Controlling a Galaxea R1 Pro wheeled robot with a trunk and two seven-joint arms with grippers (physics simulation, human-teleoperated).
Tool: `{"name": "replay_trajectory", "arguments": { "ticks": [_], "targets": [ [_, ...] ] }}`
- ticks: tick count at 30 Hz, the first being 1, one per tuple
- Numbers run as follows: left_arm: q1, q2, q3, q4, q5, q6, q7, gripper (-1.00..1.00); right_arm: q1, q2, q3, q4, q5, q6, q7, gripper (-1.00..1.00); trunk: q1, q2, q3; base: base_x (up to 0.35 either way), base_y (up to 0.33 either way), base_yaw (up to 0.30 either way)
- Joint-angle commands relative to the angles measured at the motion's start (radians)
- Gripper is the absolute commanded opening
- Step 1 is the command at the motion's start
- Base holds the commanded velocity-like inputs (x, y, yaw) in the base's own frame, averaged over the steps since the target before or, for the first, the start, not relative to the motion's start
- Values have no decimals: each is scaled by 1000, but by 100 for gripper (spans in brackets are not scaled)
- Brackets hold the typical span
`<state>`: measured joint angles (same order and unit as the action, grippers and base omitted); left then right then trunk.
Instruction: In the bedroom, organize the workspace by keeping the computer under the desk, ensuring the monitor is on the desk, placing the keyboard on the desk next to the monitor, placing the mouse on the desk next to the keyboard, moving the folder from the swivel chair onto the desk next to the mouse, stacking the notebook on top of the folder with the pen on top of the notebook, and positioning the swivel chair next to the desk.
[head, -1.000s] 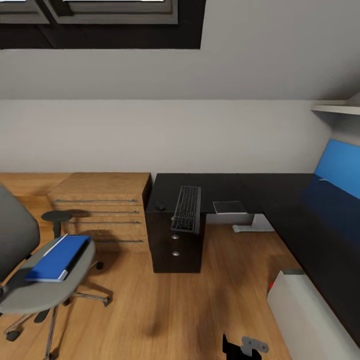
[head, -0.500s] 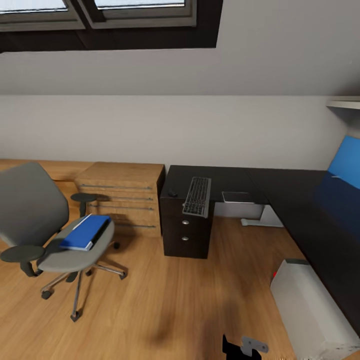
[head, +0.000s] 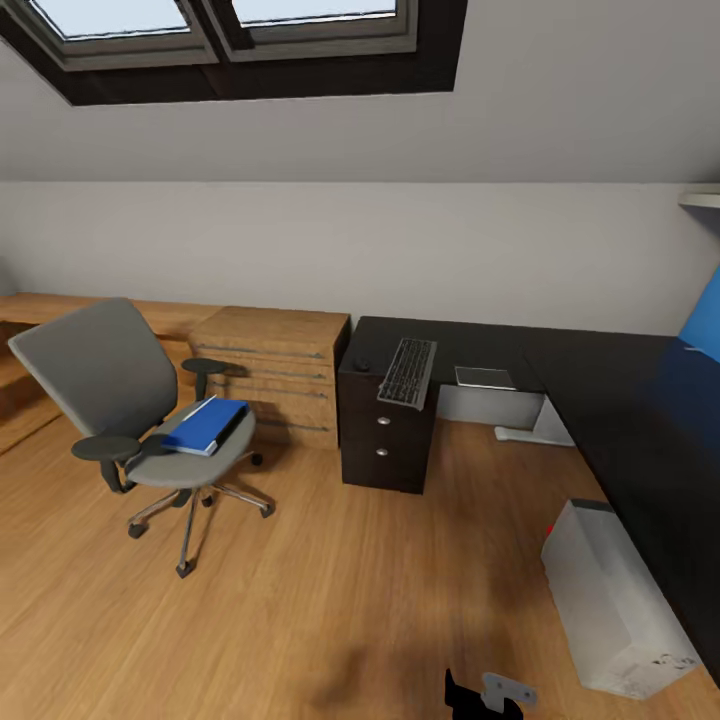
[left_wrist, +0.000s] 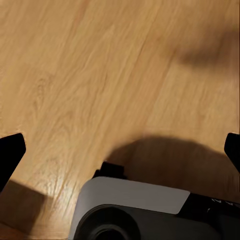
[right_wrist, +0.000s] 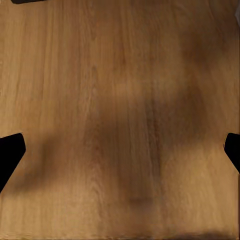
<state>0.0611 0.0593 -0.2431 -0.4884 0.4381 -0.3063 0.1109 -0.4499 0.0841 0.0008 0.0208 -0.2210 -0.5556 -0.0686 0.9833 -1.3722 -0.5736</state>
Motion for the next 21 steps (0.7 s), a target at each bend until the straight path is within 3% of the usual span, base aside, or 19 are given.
{"name": "replay_trajectory", "arguments": {
  "ticks": [1,12,21],
  "targets": [
    [0,1,-8,-2,5,-2,9,100,-1,0,1,2,-2,-4,-2,100,-1,-1,-2,-327,-130,171],
    [0,1,-8,-3,5,-2,9,100,-1,0,1,2,-1,-4,-2,100,-1,-1,-16,-317,-165,171],
    [0,1,-8,-2,5,-2,9,100,-1,0,1,2,-1,-4,-2,100,-1,-1,-26,-333,-28,147]
  ]
}}
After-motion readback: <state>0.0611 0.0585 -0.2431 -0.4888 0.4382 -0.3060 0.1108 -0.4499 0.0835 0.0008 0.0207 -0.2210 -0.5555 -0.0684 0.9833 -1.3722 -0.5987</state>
